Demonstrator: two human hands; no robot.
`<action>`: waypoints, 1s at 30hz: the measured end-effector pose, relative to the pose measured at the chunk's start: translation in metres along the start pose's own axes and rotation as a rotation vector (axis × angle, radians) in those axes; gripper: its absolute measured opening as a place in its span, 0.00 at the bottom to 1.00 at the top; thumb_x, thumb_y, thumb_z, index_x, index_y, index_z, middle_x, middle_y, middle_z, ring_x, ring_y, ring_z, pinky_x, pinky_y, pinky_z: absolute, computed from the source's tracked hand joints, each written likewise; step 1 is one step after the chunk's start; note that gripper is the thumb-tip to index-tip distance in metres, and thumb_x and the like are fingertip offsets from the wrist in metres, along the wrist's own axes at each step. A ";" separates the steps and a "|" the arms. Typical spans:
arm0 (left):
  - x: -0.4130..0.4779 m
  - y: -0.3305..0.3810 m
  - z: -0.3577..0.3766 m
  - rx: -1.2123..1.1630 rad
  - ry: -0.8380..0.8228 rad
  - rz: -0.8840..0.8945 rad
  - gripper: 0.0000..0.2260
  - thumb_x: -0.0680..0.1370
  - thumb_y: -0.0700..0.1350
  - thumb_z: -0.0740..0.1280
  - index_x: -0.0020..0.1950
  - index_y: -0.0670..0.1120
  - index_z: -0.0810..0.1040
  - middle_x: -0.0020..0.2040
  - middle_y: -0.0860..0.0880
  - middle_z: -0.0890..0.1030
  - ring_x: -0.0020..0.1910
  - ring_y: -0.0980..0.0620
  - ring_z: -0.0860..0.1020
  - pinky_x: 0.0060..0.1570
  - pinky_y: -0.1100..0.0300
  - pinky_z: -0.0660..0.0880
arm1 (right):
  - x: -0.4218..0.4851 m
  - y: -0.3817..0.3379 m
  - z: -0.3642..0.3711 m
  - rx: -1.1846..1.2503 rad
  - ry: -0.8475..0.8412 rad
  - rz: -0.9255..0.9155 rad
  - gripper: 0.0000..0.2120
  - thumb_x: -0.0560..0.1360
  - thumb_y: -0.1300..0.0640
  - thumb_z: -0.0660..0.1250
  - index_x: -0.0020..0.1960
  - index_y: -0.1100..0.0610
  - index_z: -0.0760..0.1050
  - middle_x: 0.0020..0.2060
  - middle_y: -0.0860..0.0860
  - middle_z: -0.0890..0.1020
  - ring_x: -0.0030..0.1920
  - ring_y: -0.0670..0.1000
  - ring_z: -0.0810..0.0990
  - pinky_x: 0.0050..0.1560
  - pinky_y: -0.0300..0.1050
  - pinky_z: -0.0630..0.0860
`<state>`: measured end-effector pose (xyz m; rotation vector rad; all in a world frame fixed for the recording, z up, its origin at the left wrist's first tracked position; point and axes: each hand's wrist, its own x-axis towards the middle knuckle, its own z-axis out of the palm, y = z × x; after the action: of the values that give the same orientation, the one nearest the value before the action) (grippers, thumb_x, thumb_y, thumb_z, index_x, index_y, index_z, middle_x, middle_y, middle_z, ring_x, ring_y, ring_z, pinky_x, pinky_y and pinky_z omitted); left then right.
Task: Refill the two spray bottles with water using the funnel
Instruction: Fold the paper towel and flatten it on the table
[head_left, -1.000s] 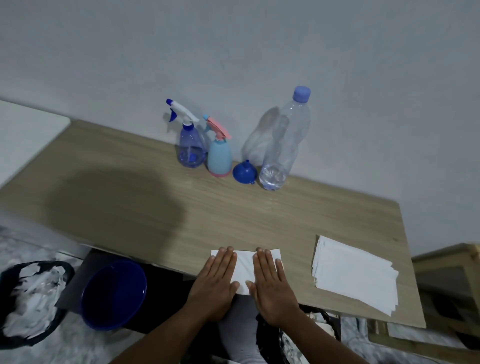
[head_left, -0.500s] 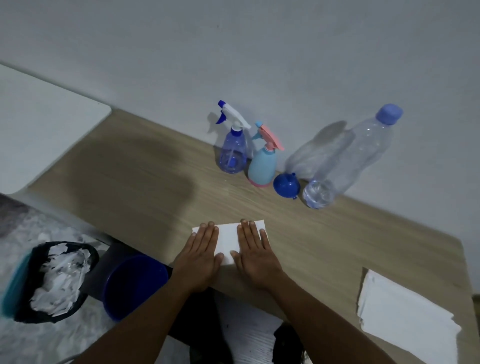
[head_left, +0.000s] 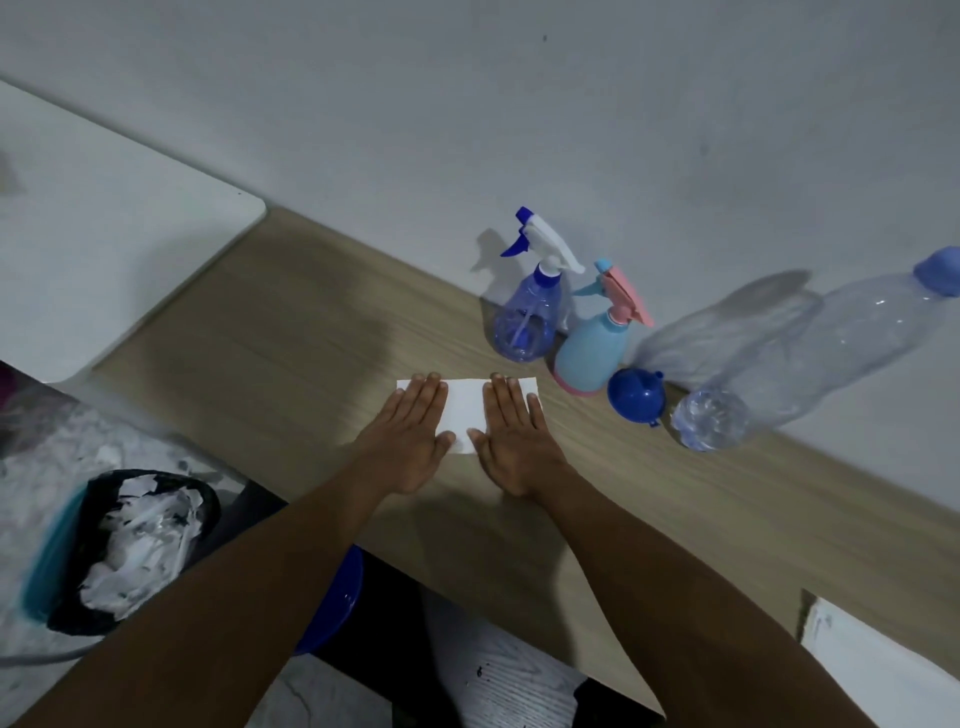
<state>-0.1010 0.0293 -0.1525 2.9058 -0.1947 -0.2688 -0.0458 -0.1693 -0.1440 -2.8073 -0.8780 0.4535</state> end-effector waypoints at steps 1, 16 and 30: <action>0.000 -0.002 -0.001 -0.001 -0.003 0.016 0.34 0.80 0.61 0.38 0.80 0.41 0.41 0.81 0.44 0.42 0.80 0.46 0.41 0.75 0.52 0.37 | 0.001 0.000 -0.002 0.021 -0.007 -0.003 0.33 0.84 0.42 0.46 0.81 0.58 0.39 0.81 0.55 0.41 0.80 0.54 0.37 0.79 0.54 0.37; -0.031 -0.025 -0.003 -0.236 0.328 -0.031 0.20 0.77 0.46 0.64 0.69 0.48 0.76 0.64 0.49 0.81 0.61 0.47 0.79 0.60 0.51 0.77 | -0.025 0.023 0.001 0.209 0.327 -0.113 0.18 0.79 0.60 0.64 0.69 0.58 0.75 0.65 0.56 0.79 0.67 0.56 0.76 0.72 0.51 0.70; -0.075 0.059 -0.023 -0.621 0.274 -0.241 0.06 0.73 0.39 0.73 0.48 0.43 0.80 0.43 0.52 0.77 0.43 0.50 0.77 0.43 0.62 0.68 | -0.139 0.031 -0.032 0.926 0.303 0.288 0.10 0.73 0.72 0.69 0.48 0.59 0.81 0.41 0.46 0.83 0.36 0.35 0.81 0.41 0.30 0.74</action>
<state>-0.1764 -0.0118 -0.1044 2.3063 0.2450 0.0355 -0.1274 -0.2774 -0.0880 -2.0392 -0.1152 0.3328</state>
